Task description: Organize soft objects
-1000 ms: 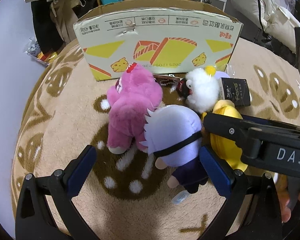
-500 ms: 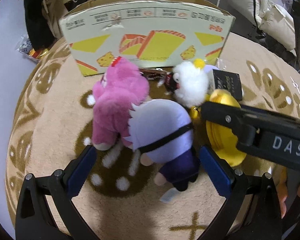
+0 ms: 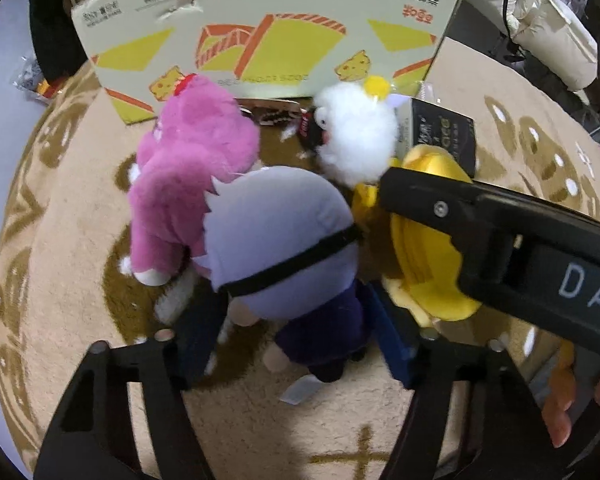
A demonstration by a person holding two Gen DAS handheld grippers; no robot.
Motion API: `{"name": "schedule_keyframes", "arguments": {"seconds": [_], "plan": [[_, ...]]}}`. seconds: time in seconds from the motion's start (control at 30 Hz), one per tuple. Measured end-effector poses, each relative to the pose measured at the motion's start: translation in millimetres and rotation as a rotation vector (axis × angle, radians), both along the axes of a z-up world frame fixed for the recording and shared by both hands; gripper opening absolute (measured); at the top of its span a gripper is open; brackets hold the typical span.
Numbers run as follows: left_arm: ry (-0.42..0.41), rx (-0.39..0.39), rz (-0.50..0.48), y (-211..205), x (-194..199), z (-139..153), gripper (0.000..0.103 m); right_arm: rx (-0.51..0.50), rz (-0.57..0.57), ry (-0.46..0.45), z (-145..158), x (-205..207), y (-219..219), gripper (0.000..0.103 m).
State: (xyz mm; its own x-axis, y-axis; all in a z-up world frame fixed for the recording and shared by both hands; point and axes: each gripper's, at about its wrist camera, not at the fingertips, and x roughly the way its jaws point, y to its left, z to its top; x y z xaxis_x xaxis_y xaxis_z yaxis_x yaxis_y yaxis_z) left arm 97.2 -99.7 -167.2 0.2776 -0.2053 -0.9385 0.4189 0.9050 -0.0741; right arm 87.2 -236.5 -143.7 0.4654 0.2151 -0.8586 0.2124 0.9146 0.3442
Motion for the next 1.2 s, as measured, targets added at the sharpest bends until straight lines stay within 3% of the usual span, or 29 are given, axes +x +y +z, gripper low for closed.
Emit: {"name": "schedule_keyframes", "arguments": {"seconds": [0.17, 0.3, 0.47, 0.53, 0.8, 1.03, 1.2], "plan": [[0.023, -0.034, 0.007, -1.6, -1.7, -1.0, 0.053, -0.007, 0.006, -0.005, 0.4, 0.9, 4.0, 0.076], [-0.008, -0.026, -0.006, -3.8, -6.2, 2.7, 0.047, -0.008, 0.011, -0.011, 1.6, 0.6, 4.7, 0.076], [-0.063, 0.026, 0.008, -4.0, -11.7, 9.9, 0.043, -0.015, 0.012, -0.028, 6.3, -1.8, 2.5, 0.076], [-0.079, 0.037, 0.005, -4.7, -12.5, 12.3, 0.04, -0.066, 0.017, -0.039, 10.3, -2.2, 4.3, 0.076], [-0.139, 0.022, -0.002, -0.4, -17.2, 24.1, 0.037, -0.091, 0.029, -0.077, 20.0, -5.4, 6.4, 0.076], [-0.261, 0.027, 0.041, 8.8, -24.7, 45.8, 0.037, -0.065, 0.005, -0.126, 30.4, -12.8, 0.8, 0.076], [-0.401, 0.037, 0.09, 20.7, -30.2, 70.6, 0.037, -0.056, -0.001, -0.181, 43.2, -19.5, -1.8, 0.076]]}}
